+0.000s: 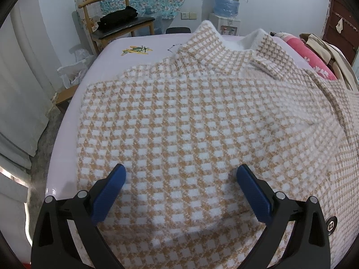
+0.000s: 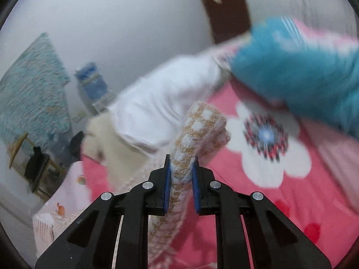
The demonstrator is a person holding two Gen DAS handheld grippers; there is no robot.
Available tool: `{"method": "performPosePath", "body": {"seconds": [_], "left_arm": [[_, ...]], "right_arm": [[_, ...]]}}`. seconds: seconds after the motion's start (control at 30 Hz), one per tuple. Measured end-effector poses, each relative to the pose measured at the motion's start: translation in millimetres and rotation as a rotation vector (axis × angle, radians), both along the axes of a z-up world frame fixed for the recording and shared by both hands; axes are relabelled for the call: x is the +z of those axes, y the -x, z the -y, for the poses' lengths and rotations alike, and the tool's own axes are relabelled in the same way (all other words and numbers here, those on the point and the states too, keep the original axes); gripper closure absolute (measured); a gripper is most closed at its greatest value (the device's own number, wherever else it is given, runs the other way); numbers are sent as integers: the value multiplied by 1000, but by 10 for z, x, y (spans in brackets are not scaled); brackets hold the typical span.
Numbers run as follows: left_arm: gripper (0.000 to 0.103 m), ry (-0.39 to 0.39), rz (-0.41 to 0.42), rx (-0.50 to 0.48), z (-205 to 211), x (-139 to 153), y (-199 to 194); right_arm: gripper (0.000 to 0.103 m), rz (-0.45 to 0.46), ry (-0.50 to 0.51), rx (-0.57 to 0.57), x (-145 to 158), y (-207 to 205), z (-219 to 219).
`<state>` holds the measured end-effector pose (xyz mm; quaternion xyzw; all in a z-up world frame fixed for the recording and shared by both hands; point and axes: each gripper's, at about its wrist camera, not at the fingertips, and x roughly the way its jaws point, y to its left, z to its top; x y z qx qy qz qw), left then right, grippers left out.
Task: Fold large clothes
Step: 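Lift the sleeve with the right tool, fold it across the coat, release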
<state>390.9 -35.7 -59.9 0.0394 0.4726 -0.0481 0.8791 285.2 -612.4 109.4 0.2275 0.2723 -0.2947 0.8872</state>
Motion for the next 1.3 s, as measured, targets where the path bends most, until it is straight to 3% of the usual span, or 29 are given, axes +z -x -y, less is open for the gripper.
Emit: {"method": "performPosePath", "body": {"seconds": [0.23, 0.43, 0.53, 0.63, 0.67, 0.7, 0.77, 0.83, 0.93, 1.13, 1.23, 1.3], "left_arm": [[7, 56, 51, -35, -72, 216, 172], [20, 142, 60, -72, -285, 371, 454], [22, 194, 52, -95, -447, 436, 620], [22, 259, 2, -115, -630, 432, 783], [22, 277, -13, -118, -683, 419, 816], [22, 296, -25, -122, -753, 406, 872], [22, 320, -29, -135, -835, 401, 947], [22, 333, -17, -148, -910, 421, 1015], [22, 353, 15, -161, -1006, 481, 1027], [32, 419, 49, -126, -996, 542, 537], [40, 449, 5, -83, -877, 450, 87], [44, 452, -37, -59, -789, 355, -153]], "right_arm": [[89, 115, 291, 239, 999, -178, -1386], [89, 199, 405, 529, 1303, -392, -2860], [87, 214, 419, 718, 1188, -486, -3661], [79, 152, 356, 941, 798, -626, -4425], [65, 114, 330, 1006, 638, -676, -4617], [41, 63, 298, 1075, 450, -734, -4800], [34, -85, 248, 1211, -34, -829, -5147], [35, -180, 232, 1259, -355, -857, -5235], [34, -208, 179, 1221, -528, -944, -4933], [33, -208, 35, 920, -528, -1207, -3650], [33, -226, -9, 755, -632, -1247, -2950], [33, -234, -32, 700, -710, -1247, -2747]]}}
